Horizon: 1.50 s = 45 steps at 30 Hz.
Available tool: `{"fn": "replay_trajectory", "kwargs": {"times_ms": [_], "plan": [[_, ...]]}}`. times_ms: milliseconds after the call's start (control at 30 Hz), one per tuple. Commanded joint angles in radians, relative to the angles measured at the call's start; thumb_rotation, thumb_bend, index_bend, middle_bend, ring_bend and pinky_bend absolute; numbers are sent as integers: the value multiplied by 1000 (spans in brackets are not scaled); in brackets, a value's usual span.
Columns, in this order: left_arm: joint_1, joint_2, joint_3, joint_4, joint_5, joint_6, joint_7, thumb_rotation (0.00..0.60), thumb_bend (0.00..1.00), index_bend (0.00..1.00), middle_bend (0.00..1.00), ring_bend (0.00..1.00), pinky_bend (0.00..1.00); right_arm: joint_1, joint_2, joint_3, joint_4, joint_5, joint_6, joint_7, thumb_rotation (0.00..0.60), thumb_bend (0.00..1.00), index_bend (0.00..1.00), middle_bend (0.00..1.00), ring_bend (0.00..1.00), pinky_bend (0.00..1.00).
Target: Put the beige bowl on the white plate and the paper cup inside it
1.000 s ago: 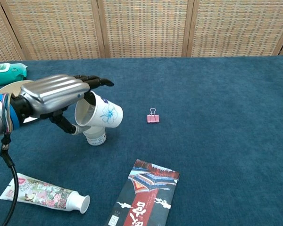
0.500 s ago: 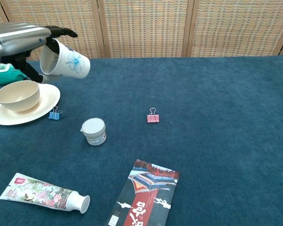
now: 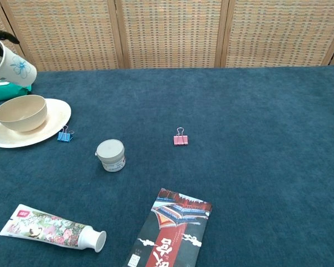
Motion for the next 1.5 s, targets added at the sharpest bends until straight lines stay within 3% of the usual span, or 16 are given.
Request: {"fn": "replay_trajectory", "kwargs": {"times_ms": [33,233,767,1233,1500], "plan": [[-14,16,26,40,-75,-51,19,600,379,702,60,0,77,0,-1,0,1,1,0,-1,600,146,4,0,0,0],[-39,20,47,85,-195,-112,10,600,386,702,60,0,76,1,-1,0,2,1,-1,-1,600,146,4,0,0,0],[-125,-68,111,188,-338,-173,59,600,392,702,60,0,71,2,-3,1,7,-1,0,0,600,146,3,0,0,0],[-161,-152,155,257,-377,-159,81,600,394,694,52,0,71,3,-4,1,11,3,-6,5,600,146,3,0,0,0],[-164,-168,163,272,-381,-145,73,600,392,573,11,0,68,5,-4,1,12,3,-7,7,600,146,3,0,0,0]]}}
